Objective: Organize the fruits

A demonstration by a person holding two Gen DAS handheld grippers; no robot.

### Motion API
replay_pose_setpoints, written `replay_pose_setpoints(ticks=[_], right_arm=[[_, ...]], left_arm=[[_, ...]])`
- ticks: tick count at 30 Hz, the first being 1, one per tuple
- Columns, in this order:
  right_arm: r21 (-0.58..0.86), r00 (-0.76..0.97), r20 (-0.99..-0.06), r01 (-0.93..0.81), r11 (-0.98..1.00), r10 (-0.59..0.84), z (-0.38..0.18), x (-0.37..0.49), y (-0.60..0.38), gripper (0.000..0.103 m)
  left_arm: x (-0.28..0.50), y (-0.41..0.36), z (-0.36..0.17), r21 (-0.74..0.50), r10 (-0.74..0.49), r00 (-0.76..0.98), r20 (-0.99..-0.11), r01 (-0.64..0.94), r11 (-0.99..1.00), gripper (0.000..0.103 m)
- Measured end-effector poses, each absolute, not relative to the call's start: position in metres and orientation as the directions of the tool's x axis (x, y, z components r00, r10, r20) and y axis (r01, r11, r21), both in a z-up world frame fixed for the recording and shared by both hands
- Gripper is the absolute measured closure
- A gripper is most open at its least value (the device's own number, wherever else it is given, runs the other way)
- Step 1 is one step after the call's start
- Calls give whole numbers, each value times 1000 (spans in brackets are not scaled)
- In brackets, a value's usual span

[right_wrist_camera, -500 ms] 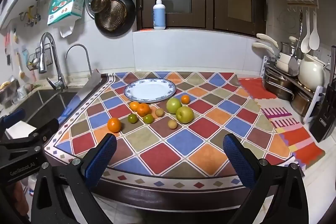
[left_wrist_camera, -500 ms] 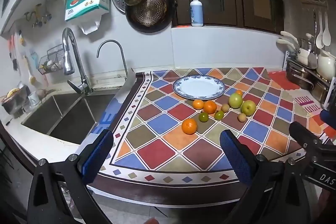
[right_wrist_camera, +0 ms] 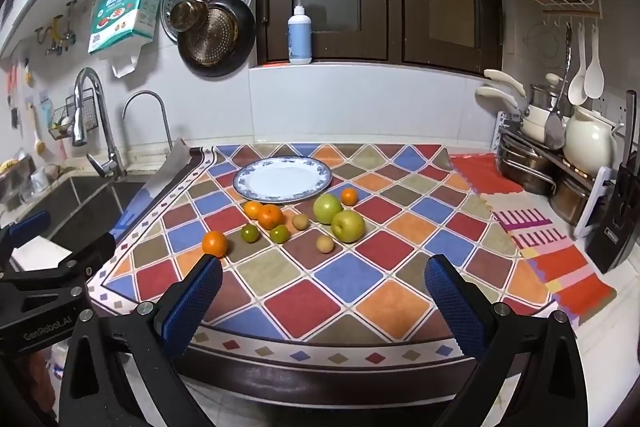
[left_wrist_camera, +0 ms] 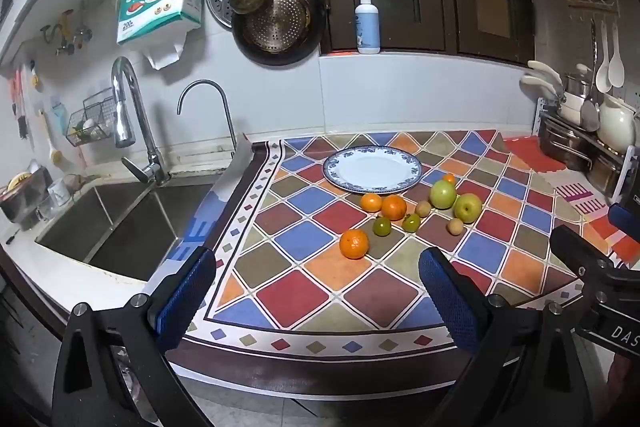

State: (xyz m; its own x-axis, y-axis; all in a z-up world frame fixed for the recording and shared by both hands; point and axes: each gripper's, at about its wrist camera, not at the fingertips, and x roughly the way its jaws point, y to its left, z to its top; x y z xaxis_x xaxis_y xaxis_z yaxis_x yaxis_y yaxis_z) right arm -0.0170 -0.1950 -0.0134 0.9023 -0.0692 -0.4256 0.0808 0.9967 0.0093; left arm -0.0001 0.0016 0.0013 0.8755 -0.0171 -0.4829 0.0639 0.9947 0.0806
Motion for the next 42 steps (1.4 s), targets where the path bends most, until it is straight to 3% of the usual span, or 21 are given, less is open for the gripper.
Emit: replay_pose_setpoints(ticks=[42], right_arm=[[2,918,-386,98,995,-89,-1,-16,-191,1]], left_arm=[[2,-3,26,96,-10,888,-460,61,994,0]])
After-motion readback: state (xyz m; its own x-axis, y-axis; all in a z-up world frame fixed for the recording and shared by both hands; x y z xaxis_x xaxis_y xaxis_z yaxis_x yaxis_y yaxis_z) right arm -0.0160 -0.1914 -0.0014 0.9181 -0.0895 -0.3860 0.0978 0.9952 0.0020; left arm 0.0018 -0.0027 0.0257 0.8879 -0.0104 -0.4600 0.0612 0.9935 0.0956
